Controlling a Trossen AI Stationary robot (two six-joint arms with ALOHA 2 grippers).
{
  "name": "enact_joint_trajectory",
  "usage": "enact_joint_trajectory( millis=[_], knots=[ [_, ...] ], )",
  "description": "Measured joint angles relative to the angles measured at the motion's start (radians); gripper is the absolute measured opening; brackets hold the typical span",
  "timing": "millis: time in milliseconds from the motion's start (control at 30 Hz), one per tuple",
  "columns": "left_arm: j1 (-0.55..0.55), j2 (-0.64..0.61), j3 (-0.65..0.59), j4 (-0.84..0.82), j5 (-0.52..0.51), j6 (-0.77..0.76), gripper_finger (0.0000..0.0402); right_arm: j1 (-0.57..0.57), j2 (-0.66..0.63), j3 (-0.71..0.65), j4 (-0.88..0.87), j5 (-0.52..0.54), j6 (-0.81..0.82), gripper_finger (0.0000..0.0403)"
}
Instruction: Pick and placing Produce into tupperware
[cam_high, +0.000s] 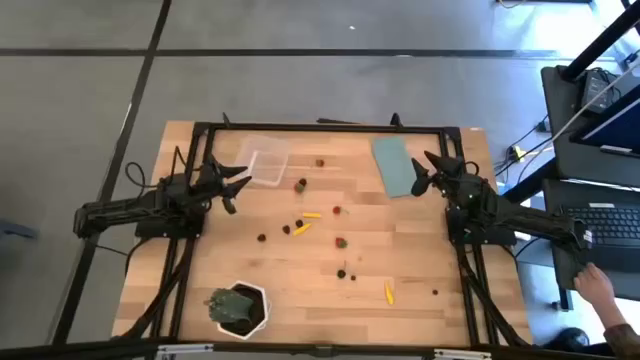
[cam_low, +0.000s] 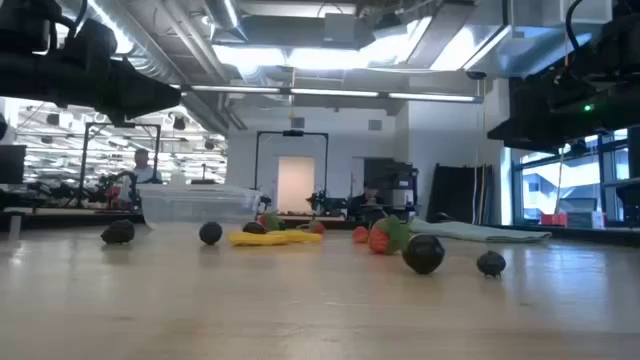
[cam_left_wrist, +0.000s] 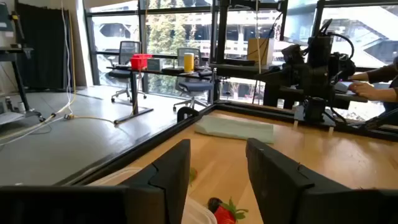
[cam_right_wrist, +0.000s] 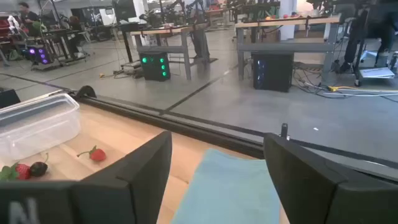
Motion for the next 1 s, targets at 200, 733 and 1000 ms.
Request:
enact_joint_trajectory(
  millis=[200, 733, 1000],
  knots=[
    [0.0, 0.0, 0.0, 0.0, 0.0, 0.0, 0.0155, 0.0, 0.0, 0.0, 0.0, 0.0, 0.0, 0.0255],
    [0.0, 0.0, 0.0, 0.0, 0.0, 0.0, 0.015, 0.0, 0.0, 0.0, 0.0, 0.0, 0.0, 0.0255],
    [0.0, 0.0, 0.0, 0.0, 0.0, 0.0, 0.0159, 0.0, 0.0, 0.0, 0.0, 0.0, 0.0, 0.0255]
  ],
)
